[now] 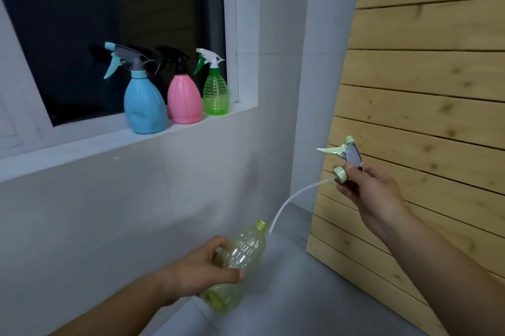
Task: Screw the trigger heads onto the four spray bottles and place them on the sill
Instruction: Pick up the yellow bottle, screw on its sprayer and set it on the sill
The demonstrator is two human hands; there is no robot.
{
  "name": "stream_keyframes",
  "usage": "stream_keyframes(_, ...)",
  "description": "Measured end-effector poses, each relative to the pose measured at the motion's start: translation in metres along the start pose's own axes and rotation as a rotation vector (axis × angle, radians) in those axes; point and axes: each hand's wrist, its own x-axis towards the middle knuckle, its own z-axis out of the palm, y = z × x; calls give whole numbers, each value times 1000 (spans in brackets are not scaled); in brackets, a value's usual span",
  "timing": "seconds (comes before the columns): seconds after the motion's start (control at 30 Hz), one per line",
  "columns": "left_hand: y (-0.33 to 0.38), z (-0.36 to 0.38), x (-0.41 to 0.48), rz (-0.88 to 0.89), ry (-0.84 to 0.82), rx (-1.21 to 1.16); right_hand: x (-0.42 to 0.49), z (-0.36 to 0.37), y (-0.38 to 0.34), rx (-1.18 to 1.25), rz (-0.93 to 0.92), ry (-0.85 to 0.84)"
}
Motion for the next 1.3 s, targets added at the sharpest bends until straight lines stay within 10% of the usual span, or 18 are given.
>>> stream_keyframes(1.3, 3, 18, 11, 79, -71, -100, -30, 51, 52, -301, 173, -539)
